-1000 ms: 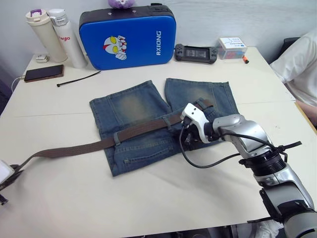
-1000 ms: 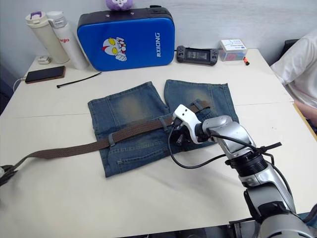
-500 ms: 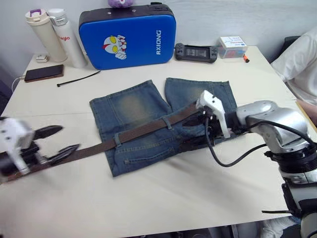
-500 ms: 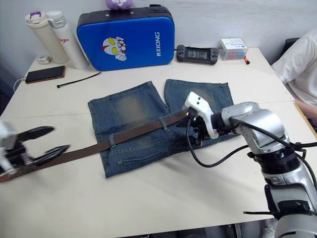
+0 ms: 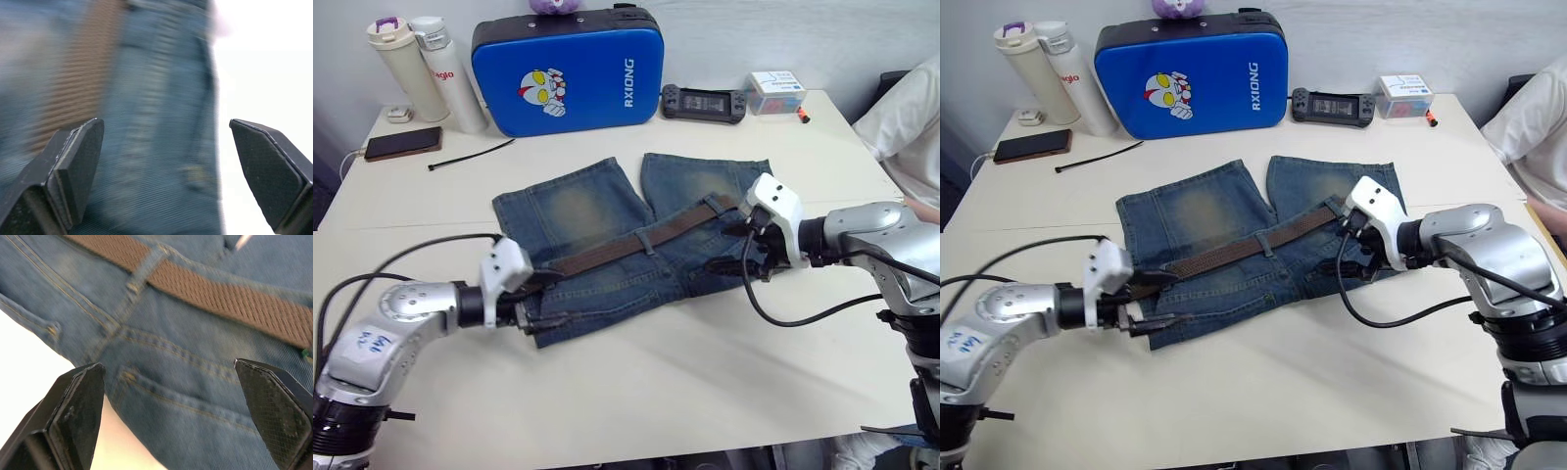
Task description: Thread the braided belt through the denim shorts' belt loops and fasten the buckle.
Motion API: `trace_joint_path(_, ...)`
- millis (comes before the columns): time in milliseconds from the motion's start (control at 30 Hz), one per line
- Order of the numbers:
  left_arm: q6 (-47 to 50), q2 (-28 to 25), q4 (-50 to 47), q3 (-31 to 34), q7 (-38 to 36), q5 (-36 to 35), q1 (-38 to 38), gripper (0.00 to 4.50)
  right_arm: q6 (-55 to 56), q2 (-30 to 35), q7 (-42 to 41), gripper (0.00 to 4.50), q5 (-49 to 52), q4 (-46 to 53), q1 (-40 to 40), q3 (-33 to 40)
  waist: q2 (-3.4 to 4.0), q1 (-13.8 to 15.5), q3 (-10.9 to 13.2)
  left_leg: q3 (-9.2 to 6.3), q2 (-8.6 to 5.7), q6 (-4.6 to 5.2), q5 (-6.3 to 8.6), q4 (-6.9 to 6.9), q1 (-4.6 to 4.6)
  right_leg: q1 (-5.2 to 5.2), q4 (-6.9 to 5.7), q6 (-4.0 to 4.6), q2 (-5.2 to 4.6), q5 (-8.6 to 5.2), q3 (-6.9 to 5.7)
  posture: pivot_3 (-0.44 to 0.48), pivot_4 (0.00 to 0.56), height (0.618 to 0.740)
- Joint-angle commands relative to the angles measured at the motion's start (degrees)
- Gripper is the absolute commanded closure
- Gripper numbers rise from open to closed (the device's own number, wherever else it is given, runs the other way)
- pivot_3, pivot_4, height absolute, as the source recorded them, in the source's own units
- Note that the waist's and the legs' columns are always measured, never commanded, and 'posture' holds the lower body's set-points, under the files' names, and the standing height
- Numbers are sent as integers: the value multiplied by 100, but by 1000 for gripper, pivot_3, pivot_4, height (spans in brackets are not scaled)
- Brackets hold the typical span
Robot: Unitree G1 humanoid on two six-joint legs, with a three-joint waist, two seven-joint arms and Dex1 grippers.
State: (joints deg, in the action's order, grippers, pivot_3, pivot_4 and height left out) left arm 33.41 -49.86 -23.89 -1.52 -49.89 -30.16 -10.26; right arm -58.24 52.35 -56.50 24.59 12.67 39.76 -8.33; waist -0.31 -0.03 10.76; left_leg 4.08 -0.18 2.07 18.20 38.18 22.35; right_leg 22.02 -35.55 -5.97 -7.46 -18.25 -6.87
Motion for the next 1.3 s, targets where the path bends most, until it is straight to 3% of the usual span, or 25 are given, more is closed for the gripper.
trace_joint_path(33, -394, 123, -77, -358, -170, 397, -251, 0, 148, 165, 29, 40, -42, 94, -33, 242, 0, 26, 0, 0, -1, 1, -3, 1, 0, -1, 0, 0, -2, 0, 0, 0, 150, 725)
trace_joint_path(200, -1790, 159, 569, -1554, -314, 2090, -443, 0, 115, 183, 148, 40, -4, 187, -158, 342, 1, 91, 0, 1, -8, 5, -5, 5, 0, -7, 3, 0, -7, 0, 0, 0, 150, 725)
trace_joint_path(267, -2168, 199, 922, -1734, -315, 2461, -476, 0, 83, 190, 188, 40, 16, 252, -207, 388, 1, 125, 0, 1, -7, 5, -5, 4, 0, -5, 2, 0, -3, 0, -4, 0, 150, 725)
trace_joint_path(367, -2923, 202, 1563, -1458, -82, 2801, -705, 783, -147, 160, 344, 0, 63, 372, -223, 468, 2, 135, 0, 2, -6, 7, -5, 7, -2, -7, 1, 0, -7, 0, -3, 0, 150, 725)
trace_joint_path(667, -3990, -652, 2433, -621, -1137, 2363, -526, 4464, -360, 46, 496, 0, 285, 663, -271, 473, 6, 19, 3, -7, -3, 10, -11, -2, -2, -3, -4, 0, -12, 0, -7, 0, 150, 725)
trace_joint_path(833, -4593, -924, 3358, -483, -1675, 2377, -876, 4489, -362, -63, 552, 0, 316, 660, -216, 401, 9, -20, 4, -4, -3, 10, -12, -3, -2, -1, -5, 0, -10, 0, -27, 0, 150, 725)
trace_joint_path(1033, -4743, -990, 3736, -312, -1973, 2322, -928, 4489, -457, -178, 732, 0, 284, 561, -216, 379, 10, -23, 5, -3, -4, 12, -11, -1, -1, 0, -9, 0, -13, 0, -56, 0, 150, 725)
trace_joint_path(1267, -3864, -1070, 3356, 359, -1700, 1931, -448, 4489, -411, -275, 703, 0, 297, 388, -194, 329, 11, -89, 6, -1, -1, 12, -11, -3, 1, 11, -21, 0, -12, 0, -58, 0, 150, 725)
trace_joint_path(1300, -3558, -1090, 3183, 477, -1767, 1720, -363, 3989, -390, -300, 666, 0, 313, 334, -175, 321, 11, -88, 6, -1, -1, 12, -11, -3, 3, 12, -21, 0, -12, 0, -57, 0, 150, 725)
